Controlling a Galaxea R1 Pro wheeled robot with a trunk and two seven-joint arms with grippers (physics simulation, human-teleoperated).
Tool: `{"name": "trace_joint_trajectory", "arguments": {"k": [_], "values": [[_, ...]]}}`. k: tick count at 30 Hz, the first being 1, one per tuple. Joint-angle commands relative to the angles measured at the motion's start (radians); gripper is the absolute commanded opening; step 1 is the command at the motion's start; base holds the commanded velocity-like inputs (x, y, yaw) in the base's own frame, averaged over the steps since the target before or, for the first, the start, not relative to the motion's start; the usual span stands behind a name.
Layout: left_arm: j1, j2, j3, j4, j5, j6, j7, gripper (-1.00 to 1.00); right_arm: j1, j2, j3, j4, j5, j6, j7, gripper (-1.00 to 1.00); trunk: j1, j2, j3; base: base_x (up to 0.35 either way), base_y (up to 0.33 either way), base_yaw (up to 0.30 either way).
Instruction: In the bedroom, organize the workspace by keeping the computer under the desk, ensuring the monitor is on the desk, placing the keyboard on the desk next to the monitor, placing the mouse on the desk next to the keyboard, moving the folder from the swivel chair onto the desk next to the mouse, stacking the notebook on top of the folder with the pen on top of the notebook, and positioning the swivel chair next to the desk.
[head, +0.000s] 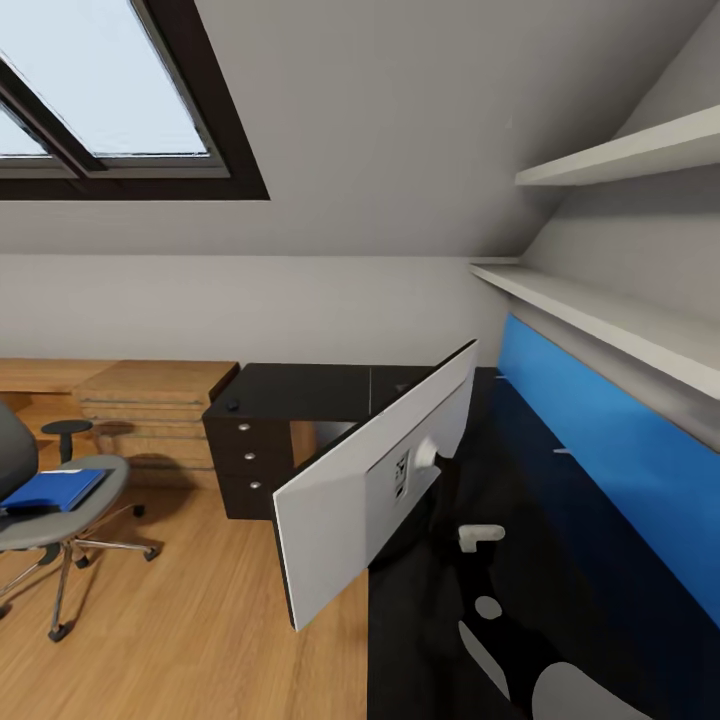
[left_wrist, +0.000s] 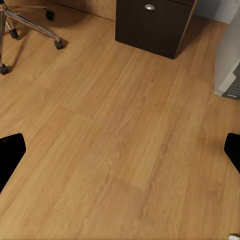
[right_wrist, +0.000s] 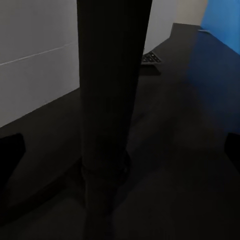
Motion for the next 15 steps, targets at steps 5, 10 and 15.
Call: {"name": "trace_joint_trajectory", "arguments": {"k": [5, 10, 15], "values": [[0.0, 0.001, -0.002, -0.001, 0.005, -0.002, 0.003, 1.0, -0.001, -0.001, 0.008, 0.001, -0.008, -0.004, -0.006, 1.0, 0.0, -0.002, -0.002, 0.139, 0.0, 0.0], [0.0, 0.0, -0.002, -0.001, 0.005, -0.002, 0.003, 1.0, -0.001, -0.001, 0.008, 0.002, -0.007, -0.004, -0.006, 1.0, 0.0, -0.002, -0.002, 0.152, 0.0, 0.0], [0.0, 0.0, -0.002, -0.001, 0.005, -0.002, 0.003, 1.0, -0.001, 0.0, 0.008, 0.001, -0.007, -0.004, -0.006, 1.0, 0.0, -0.002, -0.002, 0.05, 0.0, 0.0]]}}
